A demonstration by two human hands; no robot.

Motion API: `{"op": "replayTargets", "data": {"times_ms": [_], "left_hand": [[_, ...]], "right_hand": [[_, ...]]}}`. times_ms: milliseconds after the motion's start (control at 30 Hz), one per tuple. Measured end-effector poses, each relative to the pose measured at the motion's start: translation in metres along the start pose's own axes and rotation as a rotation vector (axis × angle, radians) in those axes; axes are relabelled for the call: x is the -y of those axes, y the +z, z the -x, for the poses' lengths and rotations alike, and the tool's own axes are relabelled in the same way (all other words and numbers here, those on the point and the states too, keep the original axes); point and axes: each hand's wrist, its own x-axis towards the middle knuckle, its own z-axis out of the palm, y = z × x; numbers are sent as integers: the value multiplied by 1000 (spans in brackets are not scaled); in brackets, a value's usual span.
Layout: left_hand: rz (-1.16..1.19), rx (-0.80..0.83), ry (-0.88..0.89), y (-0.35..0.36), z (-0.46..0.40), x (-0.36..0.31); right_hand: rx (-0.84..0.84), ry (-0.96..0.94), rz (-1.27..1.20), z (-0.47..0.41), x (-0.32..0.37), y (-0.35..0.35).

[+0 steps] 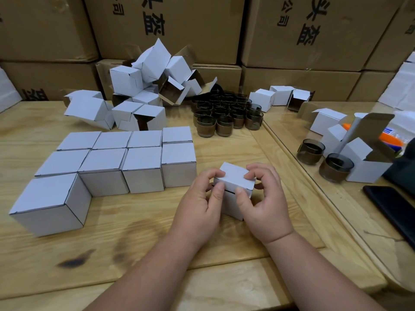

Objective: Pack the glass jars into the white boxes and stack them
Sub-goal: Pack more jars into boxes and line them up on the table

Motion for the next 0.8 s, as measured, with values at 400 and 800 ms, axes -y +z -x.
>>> {"op": "replayTargets", "data": {"times_ms": [400,800], "left_hand": [[-123,-23,84,0,7,-3],[-510,63,388,-41,73,-25]], "right_hand": [[19,-3,-61,-1,-3,-4],[312,-38,-211,10,5,3]]}}
